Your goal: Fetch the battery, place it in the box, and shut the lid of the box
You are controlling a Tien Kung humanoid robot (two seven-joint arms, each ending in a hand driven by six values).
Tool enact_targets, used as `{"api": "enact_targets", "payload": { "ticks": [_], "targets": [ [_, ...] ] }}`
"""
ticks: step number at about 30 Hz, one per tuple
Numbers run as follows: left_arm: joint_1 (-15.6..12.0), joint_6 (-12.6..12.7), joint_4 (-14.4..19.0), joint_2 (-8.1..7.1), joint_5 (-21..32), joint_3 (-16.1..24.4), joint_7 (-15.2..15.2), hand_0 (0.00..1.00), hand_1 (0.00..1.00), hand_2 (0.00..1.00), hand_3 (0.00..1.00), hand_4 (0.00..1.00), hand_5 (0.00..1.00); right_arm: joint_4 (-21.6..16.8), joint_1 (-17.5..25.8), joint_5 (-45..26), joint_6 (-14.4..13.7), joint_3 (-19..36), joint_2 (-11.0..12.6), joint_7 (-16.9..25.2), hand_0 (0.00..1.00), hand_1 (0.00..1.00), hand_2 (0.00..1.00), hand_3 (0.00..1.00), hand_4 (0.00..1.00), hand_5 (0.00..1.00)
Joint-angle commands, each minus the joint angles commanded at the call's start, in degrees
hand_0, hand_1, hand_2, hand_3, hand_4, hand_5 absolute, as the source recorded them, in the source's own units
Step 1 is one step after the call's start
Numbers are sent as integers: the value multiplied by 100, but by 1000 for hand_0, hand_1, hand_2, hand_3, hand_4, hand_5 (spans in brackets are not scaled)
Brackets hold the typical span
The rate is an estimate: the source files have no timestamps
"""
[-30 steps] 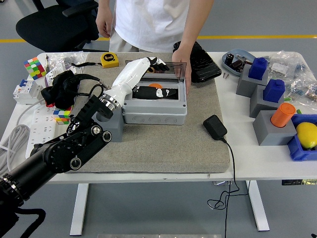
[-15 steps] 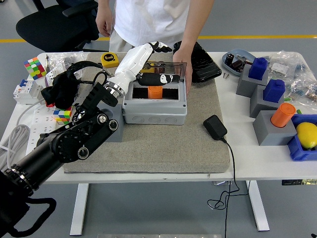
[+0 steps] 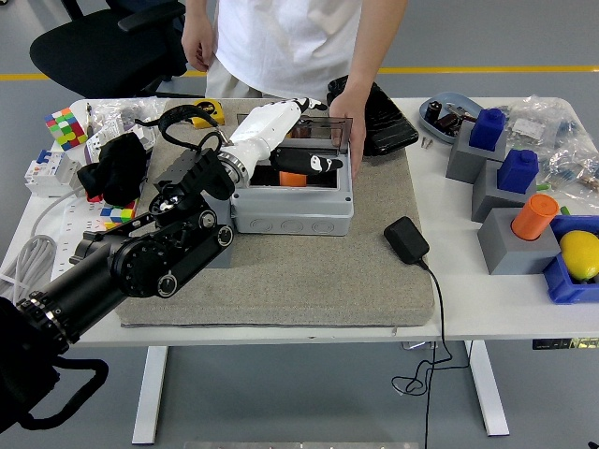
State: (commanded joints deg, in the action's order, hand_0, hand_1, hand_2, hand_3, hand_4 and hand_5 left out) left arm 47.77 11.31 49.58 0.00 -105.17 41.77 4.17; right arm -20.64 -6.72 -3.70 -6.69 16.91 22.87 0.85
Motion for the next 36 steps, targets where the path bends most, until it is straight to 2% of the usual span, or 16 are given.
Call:
{"api": "enact_targets", "payload": {
  "ticks": [2, 3, 8, 9, 15, 21, 22, 26, 30, 36],
  "targets": [
    [-30, -22, 102, -17, 42, -87, 30, 825, 856, 838, 822, 998, 613, 0, -1, 5, 0, 6, 3, -1, 577, 624, 653, 547, 940, 483],
    [-54, -35, 166, -50, 67, -116, 47, 762, 810, 782, 787, 998, 613, -3, -2, 12, -2, 13, 6, 1, 576, 625, 653, 547, 939, 483],
    [-293, -49, 548, -203, 84, -4, 79, 762, 810, 782, 787, 998, 613, -5, 9, 34, -7, 46, 10, 5, 576, 625, 653, 547, 939, 483],
    [-336, -48, 623, -225, 84, 32, 80, 713, 757, 743, 756, 998, 603, -2, 13, 31, -6, 41, 10, 3, 575, 625, 653, 546, 939, 483],
    [-458, -58, 850, -350, 136, 27, 107, 701, 746, 735, 749, 998, 584, 2, 14, 29, -3, 29, 11, -1, 577, 625, 653, 546, 939, 483],
    [-700, -85, 1064, -517, 244, -60, 164, 701, 746, 735, 749, 998, 584, 1, 14, 35, -8, 27, 16, -1, 575, 625, 653, 546, 939, 482],
    [-743, -93, 1114, -540, 275, -67, 172, 697, 742, 731, 748, 998, 614, 2, 21, 33, -7, 25, 16, -2, 575, 625, 653, 546, 939, 482],
    [-891, -101, 1357, -623, 443, -100, 199, 697, 742, 731, 748, 998, 614, 2, 51, 47, -10, 67, 14, -3, 575, 625, 653, 546, 939, 482],
    [-1031, -99, 1569, -682, 529, -154, 195, 694, 742, 730, 744, 998, 621, 3, 62, 64, -11, 106, -5, 3, 574, 625, 653, 546, 939, 482],
    [-1162, -113, 1682, -718, 547, -145, 211, 692, 741, 728, 743, 998, 630, -10, 52, 101, -15, 157, -17, 12, 574, 625, 653, 546, 939, 481]
  ]
}}
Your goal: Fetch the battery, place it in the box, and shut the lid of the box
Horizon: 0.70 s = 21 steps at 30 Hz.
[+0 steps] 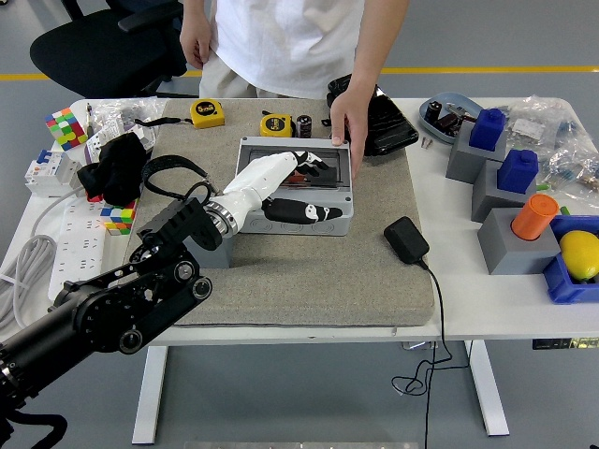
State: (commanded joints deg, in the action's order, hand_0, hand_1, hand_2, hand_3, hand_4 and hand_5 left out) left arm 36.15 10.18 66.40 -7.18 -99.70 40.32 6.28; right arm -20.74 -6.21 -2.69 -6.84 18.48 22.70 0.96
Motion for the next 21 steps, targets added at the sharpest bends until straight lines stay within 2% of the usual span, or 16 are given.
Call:
{"api": "enact_targets", "payload": {
  "ticks": [6, 11, 16, 21],
  "targets": [
    [-276, 42, 403, -66, 68, 407, -59, 692, 738, 727, 747, 998, 630, 0, -4, 1, -3, 9, 5, -3, 576, 625, 653, 546, 939, 481],
    [-614, 193, 730, -96, 336, 1003, -276, 687, 739, 730, 749, 998, 630, 10, -5, -25, 1, -30, 1, -6, 577, 625, 653, 546, 939, 481],
    [-1157, 398, 986, -84, 902, 1945, -624, 690, 740, 730, 745, 998, 611, 39, -28, -100, 6, -107, -5, -6, 574, 625, 653, 546, 940, 481],
    [-1641, 416, 1096, -60, 1081, 2897, -658, 690, 740, 730, 745, 998, 611, 78, -42, -187, 14, -179, 14, -15, 574, 625, 653, 546, 940, 481]
  ]
}}
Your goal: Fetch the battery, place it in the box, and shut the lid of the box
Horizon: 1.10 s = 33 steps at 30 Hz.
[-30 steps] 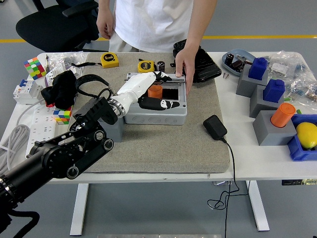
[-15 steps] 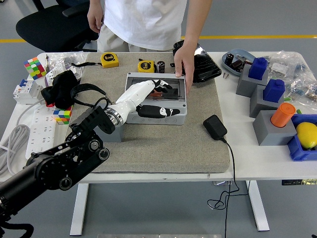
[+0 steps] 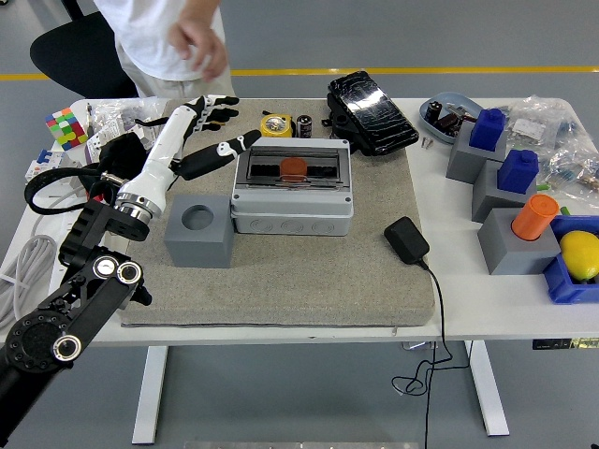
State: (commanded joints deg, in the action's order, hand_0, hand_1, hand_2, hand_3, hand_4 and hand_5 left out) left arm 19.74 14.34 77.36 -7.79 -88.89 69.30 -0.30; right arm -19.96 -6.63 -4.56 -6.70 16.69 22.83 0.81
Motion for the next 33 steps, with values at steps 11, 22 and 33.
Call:
{"api": "enact_targets", "payload": {
  "ticks": [11, 22, 33],
  "targets": [
    [-493, -19, -5, -150, -23, 1211, 45, 692, 735, 719, 742, 998, 608, 16, -25, -19, 21, 29, 20, -37, 579, 625, 653, 546, 940, 483],
    [-603, -39, 24, -75, -85, 1765, 79, 689, 734, 712, 740, 998, 601, 19, -18, 13, 48, 62, 21, -124, 578, 625, 656, 548, 940, 483],
    [-642, -82, 50, -77, -105, 1900, 118, 694, 730, 702, 743, 998, 572, 37, 33, 23, 57, 118, 12, -157, 578, 625, 653, 547, 941, 486]
  ]
}}
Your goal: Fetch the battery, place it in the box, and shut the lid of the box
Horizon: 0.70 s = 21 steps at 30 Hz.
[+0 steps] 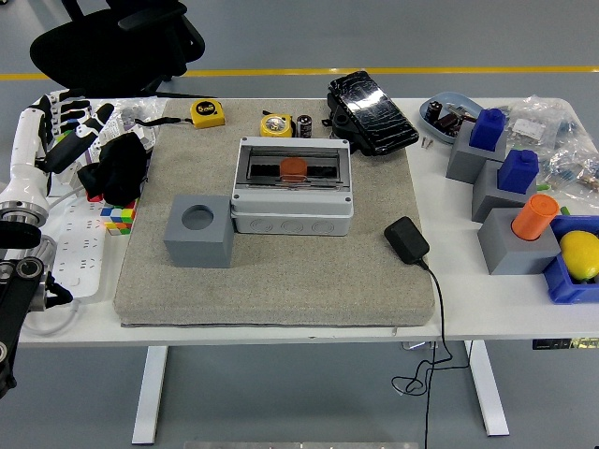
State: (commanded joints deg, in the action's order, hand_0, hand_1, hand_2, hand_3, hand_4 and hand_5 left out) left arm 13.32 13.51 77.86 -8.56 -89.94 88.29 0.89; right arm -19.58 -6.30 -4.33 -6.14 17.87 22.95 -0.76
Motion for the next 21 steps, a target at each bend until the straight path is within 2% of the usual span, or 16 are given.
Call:
{"api": "enact_targets", "payload": {
  "ticks": [21],
  "targets": [
    [70, -22, 21, -50, -26, 93, 12, 696, 732, 699, 743, 998, 567, 2, -77, -12, 8, -88, 35, -38, 579, 629, 658, 551, 942, 489]
  ]
}}
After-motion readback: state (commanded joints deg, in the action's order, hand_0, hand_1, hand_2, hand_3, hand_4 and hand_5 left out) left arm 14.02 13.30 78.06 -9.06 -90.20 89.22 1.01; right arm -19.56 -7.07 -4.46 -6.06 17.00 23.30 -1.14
